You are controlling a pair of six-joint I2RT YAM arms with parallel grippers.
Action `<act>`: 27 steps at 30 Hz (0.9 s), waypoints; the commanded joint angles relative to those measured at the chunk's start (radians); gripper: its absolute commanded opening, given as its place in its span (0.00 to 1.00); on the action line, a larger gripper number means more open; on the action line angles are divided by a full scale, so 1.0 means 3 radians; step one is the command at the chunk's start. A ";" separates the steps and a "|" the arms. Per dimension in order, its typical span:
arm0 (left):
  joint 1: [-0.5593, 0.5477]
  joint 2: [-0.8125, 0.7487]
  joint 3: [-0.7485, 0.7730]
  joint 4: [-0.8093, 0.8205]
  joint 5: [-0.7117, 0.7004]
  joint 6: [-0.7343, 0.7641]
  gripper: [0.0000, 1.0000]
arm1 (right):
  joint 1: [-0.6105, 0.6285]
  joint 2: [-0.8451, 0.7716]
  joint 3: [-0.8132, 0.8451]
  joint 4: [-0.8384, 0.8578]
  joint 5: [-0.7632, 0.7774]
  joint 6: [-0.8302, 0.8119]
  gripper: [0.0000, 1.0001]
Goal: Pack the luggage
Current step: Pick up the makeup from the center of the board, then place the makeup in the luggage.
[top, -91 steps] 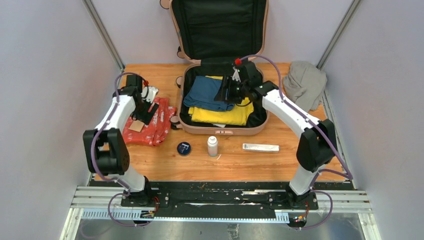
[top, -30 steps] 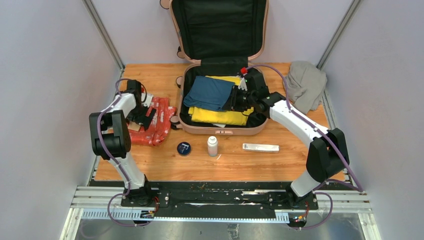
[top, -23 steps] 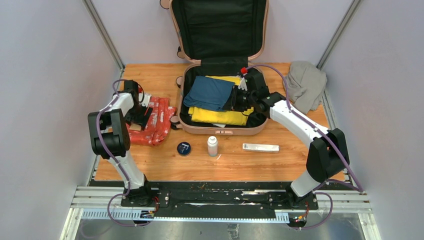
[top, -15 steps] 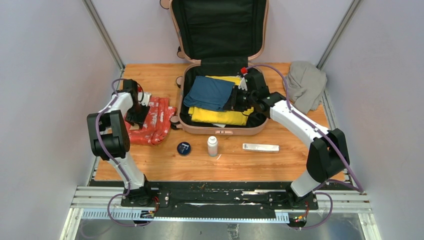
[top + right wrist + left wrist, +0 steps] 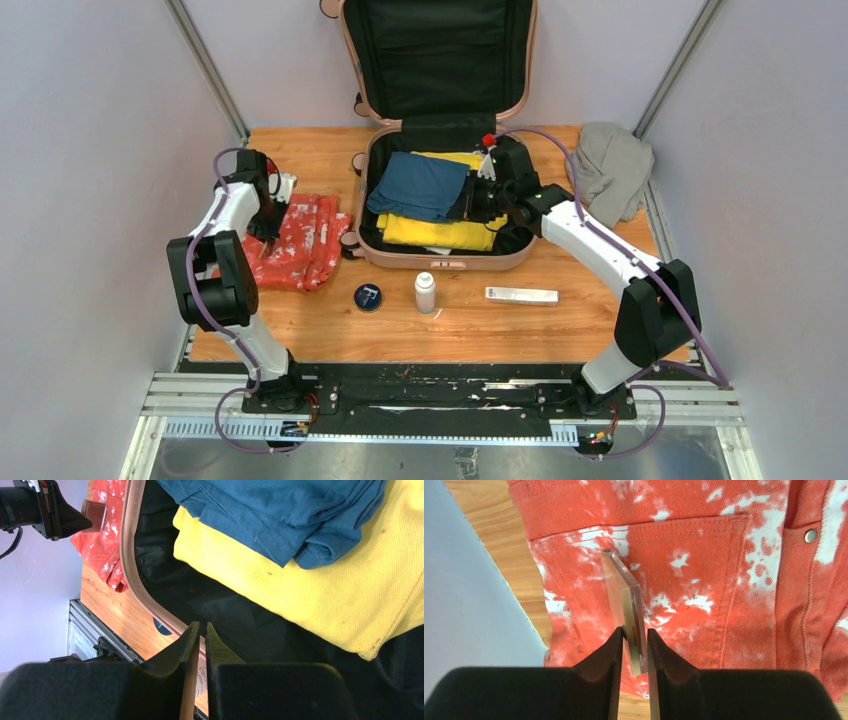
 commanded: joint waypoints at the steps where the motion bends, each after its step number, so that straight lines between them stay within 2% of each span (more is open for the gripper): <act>1: 0.0015 0.0086 0.0040 -0.0039 -0.0148 0.0040 0.15 | 0.0013 -0.0122 -0.0015 -0.0100 0.0041 -0.0050 0.11; 6: 0.0010 0.0079 0.0113 -0.0029 -0.0386 -0.0033 0.00 | 0.0011 -0.0128 -0.0017 -0.0100 0.0052 -0.0040 0.09; 11: -0.0038 -0.0227 0.0175 -0.0048 -0.0316 -0.0062 0.00 | 0.0012 -0.0155 -0.0024 -0.0088 0.0059 -0.0034 0.07; 17: -0.0384 -0.0646 0.0260 -0.0278 -0.0179 -0.0072 0.00 | 0.0016 -0.0244 -0.0051 -0.0046 0.0045 -0.0061 0.07; 22: -0.0592 -0.0773 0.0474 -0.0655 0.0375 -0.0129 0.00 | 0.0007 -0.0305 -0.0008 -0.0053 -0.0134 -0.0251 0.07; 24: -0.0722 -0.0825 0.0521 -0.0772 0.0723 -0.0126 0.00 | 0.0008 -0.0308 0.0046 -0.0046 -0.0361 -0.0381 0.12; 25: -0.0775 -0.0858 0.0531 -0.0796 0.0891 -0.0136 0.00 | 0.0008 -0.0292 0.0074 -0.0029 -0.0537 -0.0448 0.18; 27: -0.0899 -0.0934 0.0538 -0.0803 0.1142 -0.0149 0.00 | 0.0011 -0.0246 0.0108 0.0002 -0.0847 -0.0547 0.36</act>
